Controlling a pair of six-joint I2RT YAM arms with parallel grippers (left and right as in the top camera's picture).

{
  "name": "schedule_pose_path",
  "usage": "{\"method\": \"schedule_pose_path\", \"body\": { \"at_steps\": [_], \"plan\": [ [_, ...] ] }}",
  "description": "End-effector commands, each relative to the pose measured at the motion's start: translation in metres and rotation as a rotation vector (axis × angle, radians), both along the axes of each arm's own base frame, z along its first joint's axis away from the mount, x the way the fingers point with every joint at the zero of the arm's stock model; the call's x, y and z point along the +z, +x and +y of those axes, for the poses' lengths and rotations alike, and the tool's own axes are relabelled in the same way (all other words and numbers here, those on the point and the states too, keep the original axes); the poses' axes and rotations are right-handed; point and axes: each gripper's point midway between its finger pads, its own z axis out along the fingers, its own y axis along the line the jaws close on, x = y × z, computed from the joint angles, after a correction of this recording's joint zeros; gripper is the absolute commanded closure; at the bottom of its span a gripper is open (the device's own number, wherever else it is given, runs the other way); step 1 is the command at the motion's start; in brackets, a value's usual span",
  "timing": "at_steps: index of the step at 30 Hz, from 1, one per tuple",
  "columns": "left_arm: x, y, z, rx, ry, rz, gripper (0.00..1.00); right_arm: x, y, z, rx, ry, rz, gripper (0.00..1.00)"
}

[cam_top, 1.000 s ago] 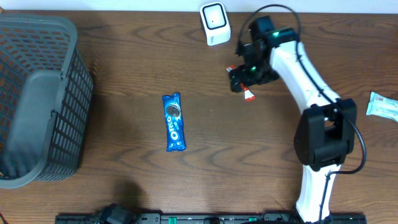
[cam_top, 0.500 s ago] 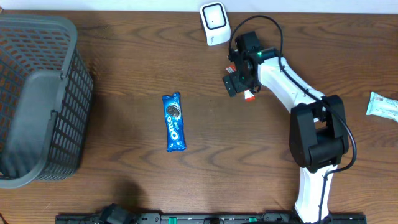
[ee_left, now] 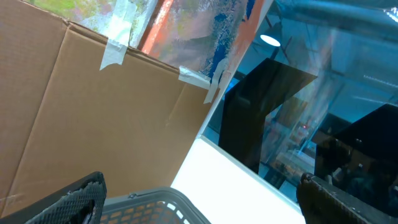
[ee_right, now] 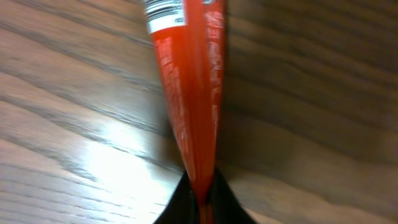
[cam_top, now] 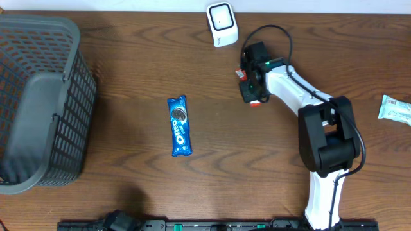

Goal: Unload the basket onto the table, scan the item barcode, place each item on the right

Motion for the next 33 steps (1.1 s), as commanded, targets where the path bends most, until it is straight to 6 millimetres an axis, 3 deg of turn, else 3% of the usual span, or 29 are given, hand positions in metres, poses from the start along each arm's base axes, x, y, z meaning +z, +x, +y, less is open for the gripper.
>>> {"method": "schedule_pose_path", "body": {
  "at_steps": [1, 4, 9, 11, 14, 18, 19, 21, 22, 24, 25, 27, 29, 33],
  "plan": [
    [0.000, -0.005, 0.003, 0.003, -0.014, -0.017, 0.02, 0.006, -0.002, -0.058, -0.270, -0.036, 0.028, 0.99],
    [0.000, -0.005, 0.003, 0.003, -0.014, -0.017, 0.02, 0.030, -0.002, -0.103, -0.380, -0.053, 0.008, 0.99],
    [0.000, -0.005, 0.003, 0.003, -0.014, -0.017, 0.02, 0.059, -0.020, -0.231, -0.643, -0.329, -0.037, 0.99],
    [0.000, -0.005, 0.003, 0.003, -0.014, -0.017, 0.02, 0.061, -0.032, -0.272, -0.726, -0.398, -0.031, 0.99],
    [0.000, -0.005, 0.003, 0.003, -0.014, -0.017, 0.02, 0.057, -0.048, -0.311, -0.816, -0.401, -0.003, 0.99],
    [0.000, -0.005, 0.003, 0.003, -0.014, -0.017, 0.02, 0.049, -0.064, -0.344, -0.905, -0.381, 0.021, 0.99],
    [0.000, -0.005, 0.003, 0.003, -0.014, -0.017, 0.02, 0.047, -0.066, -0.349, -0.921, -0.368, 0.024, 0.84],
    [0.000, -0.005, 0.003, 0.003, -0.014, -0.017, 0.02, 0.042, -0.070, -0.356, -0.928, -0.325, 0.037, 0.20],
    [0.000, -0.005, 0.003, 0.003, -0.014, -0.017, 0.02, 0.042, -0.073, -0.360, -0.937, -0.313, 0.042, 0.09],
    [0.000, -0.005, 0.003, 0.003, -0.014, -0.017, 0.02, 0.045, -0.076, -0.367, -0.958, -0.311, 0.041, 0.09],
    [0.000, -0.005, 0.003, 0.003, -0.014, -0.017, 0.02, 0.049, -0.075, -0.367, -0.959, -0.292, 0.037, 0.01],
    [0.000, -0.005, 0.003, 0.003, -0.014, -0.017, 0.02, 0.064, -0.061, -0.353, -0.939, -0.198, 0.011, 0.01],
    [0.000, -0.005, 0.003, 0.003, -0.013, -0.017, 0.02, 0.084, -0.040, -0.324, -0.889, -0.042, -0.021, 0.01],
    [0.000, -0.005, 0.003, 0.003, -0.014, -0.017, 0.02, 0.129, -0.014, -0.240, -0.724, 0.250, -0.048, 0.01]
  ]
}}
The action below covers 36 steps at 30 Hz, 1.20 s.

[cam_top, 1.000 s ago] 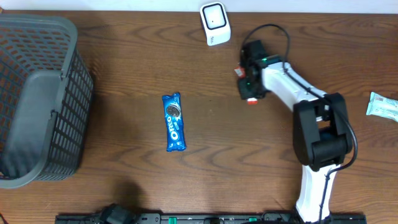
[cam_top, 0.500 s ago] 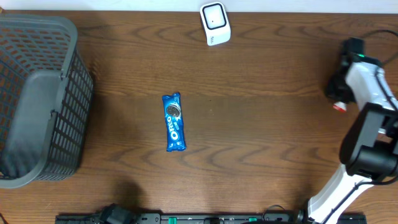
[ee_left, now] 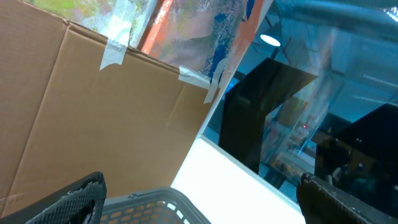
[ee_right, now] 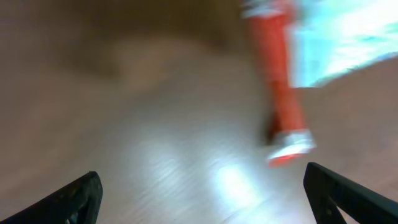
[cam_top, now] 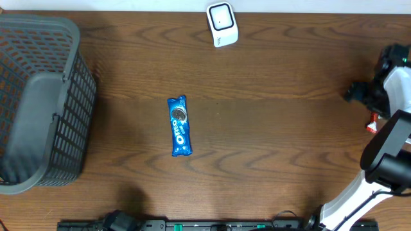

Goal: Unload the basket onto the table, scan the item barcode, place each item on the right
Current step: 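Carry the Nescafe stick to the right edge of the table, then lower the right gripper onto the blue Oreo pack and grasp it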

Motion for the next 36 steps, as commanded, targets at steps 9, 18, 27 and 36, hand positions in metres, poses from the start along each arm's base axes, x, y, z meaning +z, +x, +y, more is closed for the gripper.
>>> {"method": "schedule_pose_path", "body": {
  "at_steps": [9, 18, 27, 36],
  "plan": [
    [0.000, -0.005, 0.003, 0.003, -0.014, -0.017, 0.02, 0.095, 0.024, 0.326, 0.619, 0.843, -0.260, 0.01],
    [0.000, -0.005, 0.003, 0.003, -0.014, -0.017, 0.02, 0.024, -0.010, 0.490, 0.957, 0.705, -0.188, 0.01],
    [0.000, -0.005, 0.003, 0.003, -0.014, -0.017, 0.02, -0.062, -0.026, 0.541, 1.025, 0.535, -0.142, 0.01],
    [0.000, -0.005, 0.003, 0.003, -0.014, -0.017, 0.02, -0.128, -0.077, 0.532, 0.992, 0.417, 0.090, 0.23]
  ]
}}
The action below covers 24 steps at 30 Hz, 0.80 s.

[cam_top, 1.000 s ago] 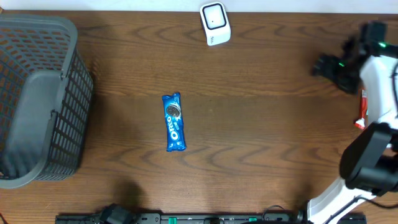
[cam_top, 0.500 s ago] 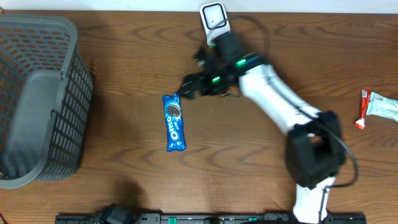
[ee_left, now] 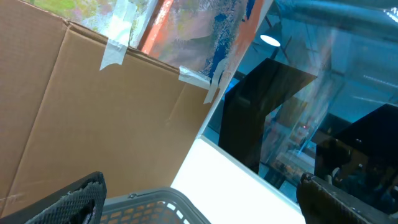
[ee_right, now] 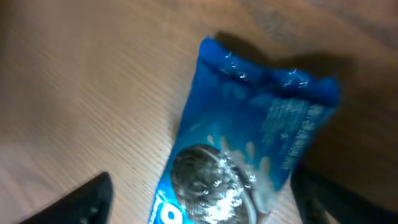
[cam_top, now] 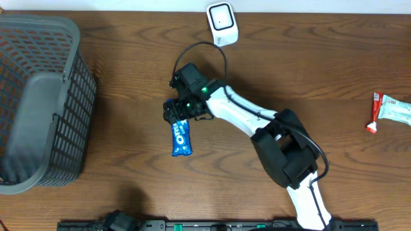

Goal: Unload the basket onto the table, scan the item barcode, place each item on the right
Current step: 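Lower the right gripper onto the blue Oreo pack and grasp it, then lift the Oreo pack toward the white scanner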

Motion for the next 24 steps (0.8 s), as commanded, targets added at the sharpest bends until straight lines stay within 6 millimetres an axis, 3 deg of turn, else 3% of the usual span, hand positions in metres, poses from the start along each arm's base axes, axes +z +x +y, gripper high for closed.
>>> {"method": "schedule_pose_path", "body": {
  "at_steps": [1, 6, 8, 11, 14, 18, 21, 24],
  "plan": [
    [0.000, -0.005, 0.003, 0.003, -0.014, -0.017, 0.02, -0.073, -0.049, -0.035, -0.016, -0.232, 0.180, 0.26],
    [0.000, -0.005, 0.003, 0.003, -0.014, -0.017, 0.02, -0.075, -0.084, -0.065, 0.015, -0.406, 0.269, 0.20],
    [0.000, -0.005, 0.003, 0.003, -0.014, -0.017, 0.02, -0.076, -0.087, -0.071, 0.017, -0.439, 0.267, 0.27],
    [0.000, -0.005, 0.003, 0.003, -0.014, -0.017, 0.02, -0.076, -0.080, -0.065, 0.013, -0.414, 0.242, 0.34],
    [0.000, -0.005, 0.003, 0.003, -0.014, -0.017, 0.02, -0.077, -0.064, -0.051, 0.003, -0.345, 0.189, 0.13],
    [0.000, -0.005, 0.003, 0.003, -0.014, -0.017, 0.02, -0.075, -0.053, -0.035, 0.002, -0.272, 0.154, 0.09],
    [0.000, -0.005, 0.003, 0.003, -0.014, -0.017, 0.02, -0.076, -0.056, -0.037, 0.004, -0.280, 0.162, 0.17],
    [0.000, -0.005, 0.003, 0.003, -0.014, -0.017, 0.02, -0.076, -0.065, -0.047, 0.015, -0.318, 0.200, 0.36]
  ]
}}
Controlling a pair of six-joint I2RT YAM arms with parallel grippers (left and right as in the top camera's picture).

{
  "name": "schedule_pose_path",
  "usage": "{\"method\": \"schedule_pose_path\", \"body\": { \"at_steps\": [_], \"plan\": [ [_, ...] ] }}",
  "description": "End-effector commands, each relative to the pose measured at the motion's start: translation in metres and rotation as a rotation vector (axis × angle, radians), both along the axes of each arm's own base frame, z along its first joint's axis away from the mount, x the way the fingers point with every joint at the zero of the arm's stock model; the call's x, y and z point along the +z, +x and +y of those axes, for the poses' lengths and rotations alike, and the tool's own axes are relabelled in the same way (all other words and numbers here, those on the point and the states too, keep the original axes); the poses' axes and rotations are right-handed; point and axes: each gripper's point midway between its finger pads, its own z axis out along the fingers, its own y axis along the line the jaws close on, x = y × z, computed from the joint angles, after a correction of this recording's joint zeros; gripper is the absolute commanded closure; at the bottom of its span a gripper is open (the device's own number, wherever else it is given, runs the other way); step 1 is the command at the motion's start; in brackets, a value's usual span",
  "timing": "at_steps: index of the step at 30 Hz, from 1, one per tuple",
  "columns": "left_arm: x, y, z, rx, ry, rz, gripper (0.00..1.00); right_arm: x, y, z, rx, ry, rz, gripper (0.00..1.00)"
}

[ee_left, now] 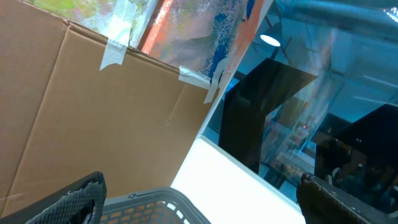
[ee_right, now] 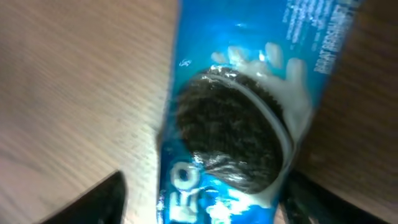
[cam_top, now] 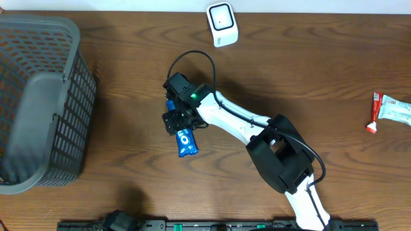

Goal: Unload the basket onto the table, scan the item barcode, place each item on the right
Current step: 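Lift the Oreo pack toward the white scanner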

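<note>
A blue Oreo packet (cam_top: pixel 186 142) lies on the brown table (cam_top: pixel 289 70), left of the middle, with its upper end hidden under my right gripper (cam_top: pixel 180 119). In the right wrist view the packet (ee_right: pixel 236 124) fills the frame, cookie picture up. My right gripper (ee_right: pixel 202 205) is open, with a dark finger on either side of the packet. No barcode shows. The white scanner (cam_top: pixel 221 24) stands at the far edge. My left gripper (ee_left: pixel 199 202) is open with nothing in it and faces away from the table.
A grey mesh basket (cam_top: pixel 80 96) stands at the left end; its rim (ee_left: pixel 155 200) shows in the left wrist view below a cardboard box (ee_left: pixel 106 112). A red packet (cam_top: pixel 372 113) and a pale green one (cam_top: pixel 393 110) lie at the right edge.
My right gripper has shifted a little down the Oreo packet and sits closer over it. The packet's near end has swung slightly to the right. The left gripper has not moved.
My right gripper was shut on a red packet near the scanner. Then it was open at the table's right edge, with the red packet lying there beside the pale green one. Then it was over the Oreo packet's top end, and now it straddles the packet.
</note>
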Motion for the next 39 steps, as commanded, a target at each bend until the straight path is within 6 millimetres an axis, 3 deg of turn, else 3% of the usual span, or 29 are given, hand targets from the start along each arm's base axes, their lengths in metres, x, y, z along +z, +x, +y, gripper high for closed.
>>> {"method": "schedule_pose_path", "body": {
  "at_steps": [1, 4, 5, 8, 10, 13, 14, 16, 19, 24, 29, 34, 37, 39],
  "plan": [
    [0.000, -0.005, 0.003, 0.003, -0.014, -0.017, 0.02, -0.070, -0.038, -0.041, 0.002, -0.186, 0.170, 0.45],
    [0.000, -0.005, 0.003, 0.003, -0.014, -0.017, 0.02, -0.071, -0.040, -0.056, 0.006, -0.257, 0.165, 0.89],
    [0.000, -0.005, 0.003, 0.003, -0.014, -0.017, 0.02, -0.071, -0.036, -0.060, 0.001, -0.277, 0.148, 0.99],
    [0.000, -0.005, 0.003, 0.003, -0.014, -0.017, 0.02, -0.059, -0.013, -0.079, -0.032, -0.369, 0.069, 0.99],
    [0.000, -0.005, 0.003, 0.003, -0.014, -0.017, 0.02, -0.034, 0.007, -0.098, -0.059, -0.463, 0.002, 0.99],
    [0.000, -0.005, 0.003, 0.003, -0.014, -0.017, 0.02, 0.028, 0.034, -0.138, -0.108, -0.685, -0.150, 0.99],
    [0.000, -0.005, 0.003, 0.003, -0.013, -0.017, 0.02, 0.071, 0.045, -0.164, -0.197, -0.826, -0.263, 0.98],
    [0.000, -0.005, 0.003, 0.003, -0.014, -0.017, 0.02, 0.122, 0.051, -0.191, -0.323, -0.952, -0.392, 0.99],
    [0.000, -0.005, 0.003, 0.003, -0.014, -0.017, 0.02, 0.165, 0.054, -0.212, -0.382, -1.051, -0.516, 0.99],
    [0.000, -0.005, 0.003, 0.003, -0.014, -0.017, 0.02, 0.169, 0.062, -0.218, -0.369, -1.123, -0.597, 0.99],
    [0.000, -0.005, 0.003, 0.003, -0.014, -0.017, 0.02, 0.190, 0.078, -0.222, -0.433, -1.234, -0.924, 0.99],
    [0.000, -0.005, 0.003, 0.003, -0.014, -0.017, 0.02, 0.209, 0.086, -0.207, -0.425, -1.239, -1.224, 0.99],
    [0.000, -0.005, 0.003, 0.003, -0.014, -0.017, 0.02, 0.199, 0.083, -0.205, -0.430, -1.225, -1.213, 0.98],
    [0.000, -0.005, 0.003, 0.003, -0.014, -0.017, 0.02, 0.172, 0.074, -0.209, -0.503, -1.165, -1.053, 0.98]
  ]
}}
